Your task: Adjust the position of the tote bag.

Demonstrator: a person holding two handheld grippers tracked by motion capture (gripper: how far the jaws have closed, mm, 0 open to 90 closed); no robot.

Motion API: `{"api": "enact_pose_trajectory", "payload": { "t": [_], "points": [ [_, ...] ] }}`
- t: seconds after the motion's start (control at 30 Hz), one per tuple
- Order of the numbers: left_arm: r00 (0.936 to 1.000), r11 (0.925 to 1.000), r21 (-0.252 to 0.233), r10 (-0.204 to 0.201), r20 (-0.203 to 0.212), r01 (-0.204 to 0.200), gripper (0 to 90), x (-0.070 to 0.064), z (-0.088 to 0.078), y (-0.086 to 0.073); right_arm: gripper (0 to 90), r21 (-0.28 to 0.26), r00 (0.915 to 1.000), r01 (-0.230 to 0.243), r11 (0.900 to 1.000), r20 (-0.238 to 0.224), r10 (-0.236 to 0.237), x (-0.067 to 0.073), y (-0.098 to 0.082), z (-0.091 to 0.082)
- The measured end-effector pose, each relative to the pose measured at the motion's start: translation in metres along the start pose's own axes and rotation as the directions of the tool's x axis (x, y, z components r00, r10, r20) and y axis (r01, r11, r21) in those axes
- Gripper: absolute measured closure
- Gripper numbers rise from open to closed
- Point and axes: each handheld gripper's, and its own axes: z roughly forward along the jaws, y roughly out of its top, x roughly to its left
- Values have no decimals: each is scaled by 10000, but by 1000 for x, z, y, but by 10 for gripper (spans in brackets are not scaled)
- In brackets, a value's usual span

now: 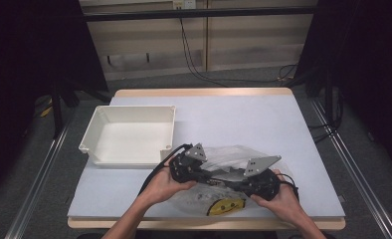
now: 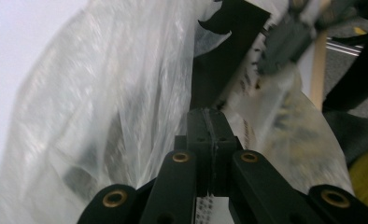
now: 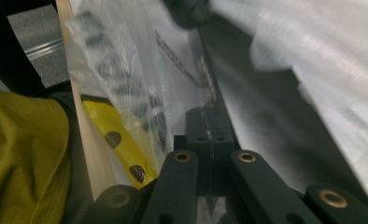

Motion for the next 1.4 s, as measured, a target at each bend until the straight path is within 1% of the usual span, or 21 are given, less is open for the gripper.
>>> {"api": "enact_pose_trajectory", "payload": {
  "t": [0.07,0.13,0.2,0.27,0.3,0.43,0.47,0.57,0.6,0.67,0.73,0.83,0.87,0.93,1.07,1.13,1.2,1.23,1.3,1.37,1.4],
  "points": [
    [9982,9987,462,227,-553,-201,900,4,3,2,900,105,10000,1,9999,-24,-1,1,-4,3],
    [9992,9995,253,-191,-353,200,900,16,0,1,900,268,10000,48,9996,-6,-48,2,-8,5],
    [9957,9981,151,-580,-725,592,900,23,-4,-2,900,393,10000,-5,9992,19,4,2,-13,6],
    [9943,9975,20,-704,-803,708,900,30,-9,-4,900,336,9999,-107,9994,14,107,2,-18,5],
    [9930,9980,219,-568,-1039,594,900,34,-12,-4,900,392,9998,-180,9991,64,177,2,-21,4],
    [9827,9937,537,-890,-1627,988,900,45,-9,-7,900,502,9989,-444,9978,161,436,-1,-33,1],
    [9836,9923,327,-1140,-1397,1197,900,49,-8,-8,900,520,9988,-461,9976,214,451,0,-36,1],
    [9803,9919,595,-1006,-1700,1121,900,51,-3,-4,900,627,9985,-521,9967,221,508,1,-42,0],
    [9750,9897,466,-1245,-1841,1352,900,52,0,-3,900,652,9986,-507,9966,183,496,1,-44,0],
    [9742,9878,1237,-658,-2160,942,900,55,2,1,900,655,9982,-578,9962,175,567,1,-48,0],
    [9705,9857,1107,-1005,-2190,1270,900,57,8,1,900,663,9981,-590,9961,214,577,0,-50,-2],
    [9693,9840,1294,-908,-2285,1227,900,58,10,1,900,768,9976,-630,9951,330,606,-1,-54,-4],
    [9652,9833,1354,-854,-2471,1217,900,56,13,1,900,763,9979,-593,9953,322,570,-1,-56,-4],
    [9705,9769,1828,-668,-2315,1109,900,58,15,0,900,722,9975,-663,9952,292,643,-1,-59,-7],
    [9706,9707,2037,-797,-2273,1274,900,58,23,0,900,663,9963,-790,9947,384,765,-3,-65,-13],
    [9654,9621,2355,-766,-2494,1372,900,57,27,0,900,751,9960,-769,9942,523,730,-2,-66,-15],
    [9674,9571,2458,-945,-2349,1532,900,61,29,-2,900,780,9962,-694,9945,573,651,-1,-68,-17],
    [9644,9543,2431,-1150,-2381,1738,900,63,32,-3,900,760,9965,-666,9949,557,625,0,-69,-18],
    [9671,9485,2630,-1174,-2259,1766,900,65,34,-5,900,746,9966,-667,9950,526,628,0,-70,-18],
    [9624,9473,2620,-1196,-2439,1841,900,64,38,-7,900,860,9967,-588,9946,613,536,2,-70,-20],
    [9642,9456,2717,-1139,-2394,1791,900,64,37,-7,900,868,9967,-537,9948,648,481,2,-70,-20]
  ]
}}
